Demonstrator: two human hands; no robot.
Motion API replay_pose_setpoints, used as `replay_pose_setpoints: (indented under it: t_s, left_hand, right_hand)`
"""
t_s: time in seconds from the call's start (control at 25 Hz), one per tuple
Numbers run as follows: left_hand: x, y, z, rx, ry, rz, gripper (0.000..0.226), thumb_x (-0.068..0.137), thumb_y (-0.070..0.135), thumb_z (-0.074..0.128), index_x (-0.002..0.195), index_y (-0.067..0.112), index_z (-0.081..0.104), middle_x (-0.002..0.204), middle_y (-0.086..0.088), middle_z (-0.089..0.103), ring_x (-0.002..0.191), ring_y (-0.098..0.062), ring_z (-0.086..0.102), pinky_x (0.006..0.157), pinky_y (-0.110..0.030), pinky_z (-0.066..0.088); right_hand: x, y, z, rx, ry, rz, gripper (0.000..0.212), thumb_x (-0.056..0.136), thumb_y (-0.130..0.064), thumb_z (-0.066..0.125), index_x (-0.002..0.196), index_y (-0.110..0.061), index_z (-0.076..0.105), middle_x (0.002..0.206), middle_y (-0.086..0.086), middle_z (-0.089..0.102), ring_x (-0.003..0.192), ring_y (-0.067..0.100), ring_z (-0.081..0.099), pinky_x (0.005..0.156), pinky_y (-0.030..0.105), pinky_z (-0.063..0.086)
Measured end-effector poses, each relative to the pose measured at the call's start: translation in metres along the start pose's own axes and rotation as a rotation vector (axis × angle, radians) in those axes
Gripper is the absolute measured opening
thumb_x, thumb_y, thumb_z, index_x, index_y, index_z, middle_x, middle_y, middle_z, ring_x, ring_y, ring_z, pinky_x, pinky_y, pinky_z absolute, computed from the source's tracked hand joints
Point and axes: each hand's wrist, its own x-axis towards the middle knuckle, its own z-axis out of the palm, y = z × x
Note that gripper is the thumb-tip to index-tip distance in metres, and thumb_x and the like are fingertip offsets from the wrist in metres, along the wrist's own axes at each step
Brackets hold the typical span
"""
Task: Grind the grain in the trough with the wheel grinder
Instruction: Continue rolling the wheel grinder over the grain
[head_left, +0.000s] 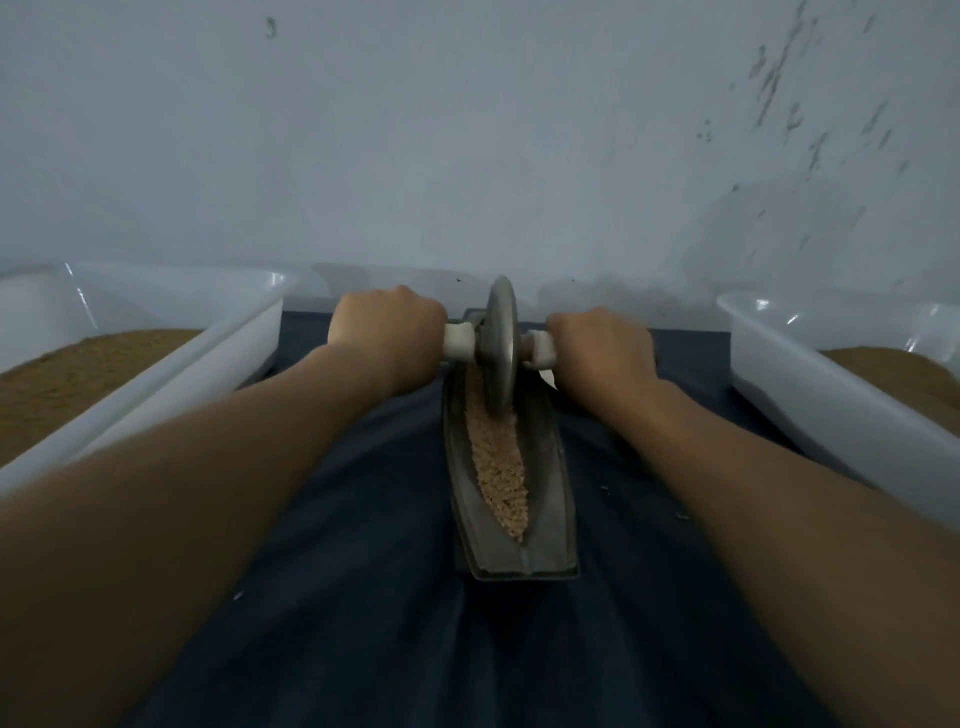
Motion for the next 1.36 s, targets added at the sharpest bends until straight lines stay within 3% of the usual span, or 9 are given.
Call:
replay_pose_setpoints:
  t_s: [0.12, 0.24, 0.36, 0.48, 0.6, 0.76, 0.88, 1.0, 1.36]
  left_hand:
    - [-0.048, -0.01, 0.011, 0.054, 0.301, 0.182, 0.007, 0.075, 0.035, 0.059, 0.081, 0.032, 0.058, 0.061, 0.009, 0.036, 0.046, -0.015, 0.035, 0.045, -0.026, 0.027]
    - [-0.072, -0.021, 0.017, 0.031, 0.514, 0.238, 0.015, 0.061, 0.036, 0.043, 0.067, 0.032, 0.029, 0.057, 0.011, 0.005, 0.046, -0.009, -0.004, 0.05, -0.015, 0.006]
    - [-0.043, -0.006, 0.019, 0.076, 0.304, 0.075, 0.007, 0.078, 0.033, 0.055, 0.076, 0.028, 0.05, 0.058, 0.005, 0.035, 0.043, -0.019, 0.035, 0.046, -0.027, 0.026]
    - [-0.013, 0.001, 0.014, -0.063, 0.101, -0.034, 0.014, 0.092, 0.029, 0.054, 0.103, 0.025, 0.062, 0.088, -0.004, 0.059, 0.081, -0.029, 0.062, 0.063, -0.035, 0.04]
    - [-0.037, -0.009, 0.013, -0.004, 0.163, 0.049, 0.007, 0.085, 0.032, 0.059, 0.09, 0.028, 0.057, 0.07, 0.005, 0.043, 0.061, -0.021, 0.048, 0.054, -0.032, 0.034]
    - [-0.073, -0.021, 0.014, 0.054, 0.592, 0.284, 0.015, 0.062, 0.036, 0.046, 0.069, 0.03, 0.034, 0.059, 0.011, 0.004, 0.047, -0.009, -0.004, 0.051, -0.015, 0.006]
    - [-0.042, -0.006, 0.021, 0.08, 0.381, 0.114, 0.014, 0.072, 0.028, 0.06, 0.072, 0.024, 0.046, 0.053, 0.003, 0.029, 0.039, -0.02, 0.029, 0.044, -0.021, 0.022]
    - [-0.017, -0.002, 0.023, -0.156, 0.099, -0.073, 0.01, 0.089, 0.03, 0.058, 0.097, 0.024, 0.061, 0.091, -0.008, 0.064, 0.08, -0.033, 0.063, 0.066, -0.037, 0.048]
    - [-0.065, -0.01, 0.008, 0.137, 0.475, 0.206, 0.021, 0.059, 0.02, 0.062, 0.067, 0.021, 0.043, 0.051, 0.005, 0.016, 0.041, -0.012, 0.004, 0.047, -0.018, 0.009]
  right_hand:
    - [-0.053, 0.02, 0.003, -0.026, 0.245, -0.207, 0.023, 0.069, -0.024, 0.07, 0.081, -0.028, 0.051, 0.061, -0.011, 0.036, 0.049, 0.012, 0.032, 0.048, 0.023, 0.018]
    - [-0.072, 0.026, 0.005, 0.011, 0.377, -0.243, 0.034, 0.048, -0.028, 0.062, 0.068, -0.03, 0.035, 0.061, -0.015, 0.005, 0.056, -0.001, -0.001, 0.052, 0.017, 0.001]
    - [-0.04, 0.008, 0.01, -0.062, 0.237, -0.108, 0.015, 0.075, -0.024, 0.069, 0.085, -0.028, 0.058, 0.062, -0.009, 0.039, 0.051, 0.017, 0.039, 0.049, 0.024, 0.02]
    - [-0.004, -0.006, -0.005, -0.029, 0.07, -0.052, 0.018, 0.093, -0.02, 0.063, 0.111, -0.021, 0.064, 0.102, 0.009, 0.066, 0.093, 0.033, 0.065, 0.065, 0.033, 0.037]
    - [-0.027, 0.006, -0.008, -0.047, 0.098, -0.142, 0.017, 0.084, -0.024, 0.068, 0.099, -0.026, 0.062, 0.082, -0.001, 0.06, 0.072, 0.026, 0.059, 0.057, 0.029, 0.033]
    - [-0.081, 0.028, 0.004, 0.044, 0.329, -0.223, 0.04, 0.055, -0.03, 0.066, 0.074, -0.031, 0.031, 0.06, -0.015, 0.009, 0.052, 0.003, 0.004, 0.052, 0.016, 0.005]
    - [-0.047, 0.01, 0.006, -0.081, 0.261, -0.077, 0.017, 0.076, -0.025, 0.069, 0.084, -0.028, 0.054, 0.062, -0.007, 0.041, 0.051, 0.02, 0.041, 0.05, 0.022, 0.016]
    - [0.007, -0.014, -0.007, -0.11, 0.13, -0.101, 0.019, 0.093, -0.016, 0.062, 0.111, -0.02, 0.066, 0.104, 0.01, 0.066, 0.095, 0.034, 0.065, 0.066, 0.032, 0.034]
    - [-0.067, 0.028, 0.019, 0.049, 0.323, -0.199, 0.024, 0.064, -0.029, 0.066, 0.076, -0.027, 0.045, 0.056, -0.014, 0.02, 0.048, 0.017, 0.024, 0.048, 0.017, 0.01]
